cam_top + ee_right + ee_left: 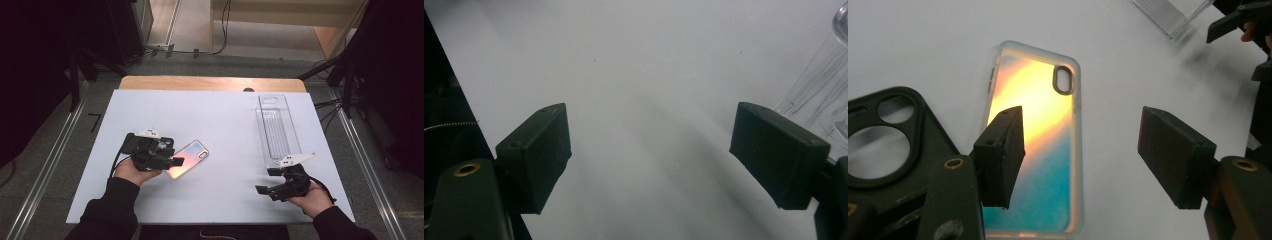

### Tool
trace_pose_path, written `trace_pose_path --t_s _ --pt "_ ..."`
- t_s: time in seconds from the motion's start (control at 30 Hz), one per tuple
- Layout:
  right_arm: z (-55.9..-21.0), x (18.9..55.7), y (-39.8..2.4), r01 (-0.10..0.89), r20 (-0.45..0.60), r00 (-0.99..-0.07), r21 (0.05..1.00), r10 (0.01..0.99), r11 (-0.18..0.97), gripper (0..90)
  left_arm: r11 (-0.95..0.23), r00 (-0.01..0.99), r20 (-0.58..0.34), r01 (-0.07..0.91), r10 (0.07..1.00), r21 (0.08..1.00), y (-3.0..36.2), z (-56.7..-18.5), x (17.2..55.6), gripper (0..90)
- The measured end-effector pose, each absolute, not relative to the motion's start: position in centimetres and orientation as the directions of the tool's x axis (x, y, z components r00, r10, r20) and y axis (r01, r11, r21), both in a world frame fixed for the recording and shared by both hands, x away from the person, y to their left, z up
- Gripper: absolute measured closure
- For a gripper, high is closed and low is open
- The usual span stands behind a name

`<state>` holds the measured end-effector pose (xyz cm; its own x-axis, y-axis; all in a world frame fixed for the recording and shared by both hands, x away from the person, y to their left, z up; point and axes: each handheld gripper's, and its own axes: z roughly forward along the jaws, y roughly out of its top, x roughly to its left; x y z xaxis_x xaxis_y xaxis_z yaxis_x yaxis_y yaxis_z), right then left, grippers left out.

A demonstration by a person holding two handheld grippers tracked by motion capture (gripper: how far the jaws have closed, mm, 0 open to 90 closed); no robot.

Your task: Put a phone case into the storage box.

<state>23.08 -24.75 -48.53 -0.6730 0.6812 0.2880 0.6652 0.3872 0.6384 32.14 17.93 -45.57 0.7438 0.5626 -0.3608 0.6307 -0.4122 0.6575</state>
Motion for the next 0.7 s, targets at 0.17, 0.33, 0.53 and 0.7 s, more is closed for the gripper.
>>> trace_pose_path --t_s 0.17,0.33,0.53,0.7 --pt "-48.5 23.2 -24.7 0.664 0.285 -0.672 0.640 0.683 0.387 14.7 -0.416 0.753 -0.374 0.627 0.542 0.659 18.2 -45.6 31.0 32.7" --pt "-48.5 23.1 -24.7 0.661 0.280 -0.673 0.643 0.685 0.386 14.7 -0.406 0.768 -0.367 0.604 0.524 0.685 18.8 -45.8 29.6 32.3" --pt "-48.4 23.1 -24.8 0.659 0.281 -0.673 0.646 0.684 0.384 14.7 -0.417 0.771 -0.369 0.606 0.520 0.678 19.7 -46.4 28.5 30.6" --pt "-48.4 23.0 -24.7 0.660 0.280 -0.673 0.645 0.684 0.385 14.7 -0.439 0.780 -0.354 0.596 0.516 0.673 20.2 -47.0 27.5 29.6"
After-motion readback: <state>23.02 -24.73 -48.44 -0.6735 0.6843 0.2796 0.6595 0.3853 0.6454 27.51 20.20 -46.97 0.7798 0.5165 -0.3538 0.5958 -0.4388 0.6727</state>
